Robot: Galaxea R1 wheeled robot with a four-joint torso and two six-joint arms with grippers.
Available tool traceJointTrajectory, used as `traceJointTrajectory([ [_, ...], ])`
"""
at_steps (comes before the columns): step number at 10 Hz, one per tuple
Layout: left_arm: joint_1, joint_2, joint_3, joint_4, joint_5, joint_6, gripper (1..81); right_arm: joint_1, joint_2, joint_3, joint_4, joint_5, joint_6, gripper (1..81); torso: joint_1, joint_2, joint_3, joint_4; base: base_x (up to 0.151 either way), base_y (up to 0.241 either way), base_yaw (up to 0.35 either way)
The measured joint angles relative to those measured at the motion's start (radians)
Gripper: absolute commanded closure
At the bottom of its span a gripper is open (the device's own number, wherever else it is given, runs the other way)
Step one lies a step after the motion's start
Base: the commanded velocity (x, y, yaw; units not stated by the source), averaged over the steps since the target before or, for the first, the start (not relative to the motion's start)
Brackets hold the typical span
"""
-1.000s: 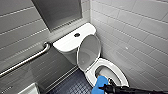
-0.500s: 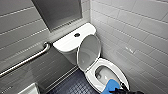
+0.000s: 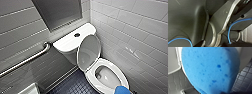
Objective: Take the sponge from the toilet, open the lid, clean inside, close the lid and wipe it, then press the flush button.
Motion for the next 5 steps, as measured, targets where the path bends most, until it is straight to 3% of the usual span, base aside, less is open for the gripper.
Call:
traceJointTrajectory([
  [3,0.0,0.0,0.0,0.0,0.0,0.0,1.0,-0.031,-0.109,0.03,0.0,-0.025,-0.003,81.1,0.0,0.0,0.0,0.0,0.0,0.0,0.0],
  [5,0.0,0.0,0.0,0.0,-0.001,0.0,1.0,0.007,-0.15,0.111,0.0,-0.062,0.001,81.1,0.0,0.0,0.0,0.0,0.0,0.0,0.0],
])
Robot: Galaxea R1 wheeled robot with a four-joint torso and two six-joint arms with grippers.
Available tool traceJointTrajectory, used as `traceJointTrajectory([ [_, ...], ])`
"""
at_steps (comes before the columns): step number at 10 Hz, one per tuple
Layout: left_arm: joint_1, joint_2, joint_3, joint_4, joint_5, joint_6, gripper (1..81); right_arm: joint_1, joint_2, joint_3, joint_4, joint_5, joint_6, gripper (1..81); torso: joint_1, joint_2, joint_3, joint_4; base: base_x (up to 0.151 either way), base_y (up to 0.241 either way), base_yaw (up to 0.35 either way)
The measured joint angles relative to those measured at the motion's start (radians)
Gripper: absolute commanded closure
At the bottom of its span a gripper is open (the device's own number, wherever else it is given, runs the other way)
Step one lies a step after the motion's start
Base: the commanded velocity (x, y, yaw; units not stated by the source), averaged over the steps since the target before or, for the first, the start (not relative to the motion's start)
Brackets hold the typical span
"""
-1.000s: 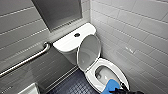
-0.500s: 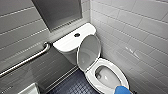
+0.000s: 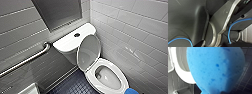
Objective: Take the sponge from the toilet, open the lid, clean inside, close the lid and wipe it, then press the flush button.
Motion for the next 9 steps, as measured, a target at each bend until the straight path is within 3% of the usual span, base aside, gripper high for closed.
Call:
traceJointTrajectory([
  [3,0.0,0.0,0.0,0.0,-0.001,0.0,1.0,0.193,0.0,0.064,0.0,-0.072,0.003,81.1,0.0,0.0,0.0,0.0,0.0,0.0,0.0],
  [5,-0.001,0.0,0.0,0.0,-0.003,0.0,1.0,0.277,0.037,0.093,0.0,-0.176,0.004,81.1,0.0,0.0,0.0,0.0,0.0,0.0,0.0],
  [7,0.0,0.0,0.0,0.0,-0.003,0.0,1.0,0.345,0.131,0.09,0.0,-0.268,0.006,81.1,0.0,0.0,0.0,0.0,0.0,0.0,0.0],
  [9,-0.001,0.0,0.0,0.0,-0.003,0.0,1.0,0.402,0.27,0.043,0.0,-0.306,0.009,81.1,0.0,0.0,0.0,0.0,0.0,0.0,0.0],
])
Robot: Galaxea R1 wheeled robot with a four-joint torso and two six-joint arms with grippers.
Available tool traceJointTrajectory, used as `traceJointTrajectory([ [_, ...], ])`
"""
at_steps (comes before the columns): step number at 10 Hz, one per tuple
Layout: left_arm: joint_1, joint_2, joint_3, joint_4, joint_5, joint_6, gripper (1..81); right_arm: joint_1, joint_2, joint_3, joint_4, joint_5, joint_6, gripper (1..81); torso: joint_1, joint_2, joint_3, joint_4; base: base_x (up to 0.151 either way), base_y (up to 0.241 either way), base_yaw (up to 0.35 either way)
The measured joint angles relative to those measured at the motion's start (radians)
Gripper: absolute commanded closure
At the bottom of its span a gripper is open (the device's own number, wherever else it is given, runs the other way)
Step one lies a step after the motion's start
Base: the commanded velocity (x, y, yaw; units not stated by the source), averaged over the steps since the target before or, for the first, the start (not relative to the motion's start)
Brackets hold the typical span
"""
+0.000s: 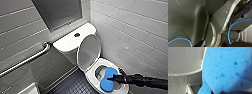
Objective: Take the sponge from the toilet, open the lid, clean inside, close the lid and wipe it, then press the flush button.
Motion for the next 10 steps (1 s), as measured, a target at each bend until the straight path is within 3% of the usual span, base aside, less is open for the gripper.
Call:
traceJointTrajectory([
  [5,0.001,0.0,0.0,0.0,0.0,0.0,1.0,0.05,0.316,-0.31,0.0,-0.066,0.009,81.1,0.0,0.0,0.0,0.0,0.0,0.0,0.0],
  [10,0.001,0.0,0.0,0.0,0.001,0.0,1.0,0.044,0.533,-0.66,0.002,0.023,0.106,81.1,0.0,0.0,0.0,0.0,0.0,0.0,0.0],
])
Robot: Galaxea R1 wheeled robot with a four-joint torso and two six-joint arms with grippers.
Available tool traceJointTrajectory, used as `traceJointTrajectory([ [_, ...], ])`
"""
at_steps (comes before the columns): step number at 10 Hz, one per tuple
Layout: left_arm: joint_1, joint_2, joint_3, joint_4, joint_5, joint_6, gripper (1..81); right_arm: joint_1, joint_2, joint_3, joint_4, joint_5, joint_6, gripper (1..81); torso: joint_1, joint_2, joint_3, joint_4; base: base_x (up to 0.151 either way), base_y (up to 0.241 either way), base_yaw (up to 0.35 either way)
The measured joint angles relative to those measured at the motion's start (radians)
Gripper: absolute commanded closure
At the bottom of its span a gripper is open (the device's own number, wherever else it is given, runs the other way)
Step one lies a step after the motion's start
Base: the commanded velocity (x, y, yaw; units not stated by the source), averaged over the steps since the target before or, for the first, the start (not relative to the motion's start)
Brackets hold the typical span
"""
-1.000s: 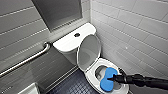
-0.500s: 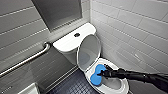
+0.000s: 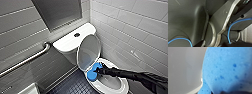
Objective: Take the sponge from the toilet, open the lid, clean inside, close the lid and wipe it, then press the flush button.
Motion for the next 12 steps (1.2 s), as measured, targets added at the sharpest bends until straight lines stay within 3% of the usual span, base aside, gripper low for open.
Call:
traceJointTrajectory([
  [3,0.0,0.0,-0.001,0.0,0.0,0.0,1.0,-0.024,0.067,-0.127,0.009,0.07,0.019,81.1,0.0,0.0,0.0,0.0,0.0,0.0,0.0],
  [5,0.0,0.005,-0.004,0.0,0.0,0.0,1.0,-0.033,0.061,-0.126,0.005,0.089,0.026,81.1,0.0,0.0,0.0,0.0,0.0,0.0,0.0],
  [8,0.0,0.005,-0.004,0.0,0.0,0.0,1.0,-0.053,-0.013,0.005,-0.015,0.098,0.034,81.1,0.0,0.0,0.0,0.0,0.0,0.0,0.0],
  [12,0.0,0.005,-0.004,0.0,0.0,0.0,1.0,-0.156,-0.213,0.291,-0.036,0.06,0.041,81.1,0.0,0.0,0.0,0.0,0.0,0.0,0.0],
])
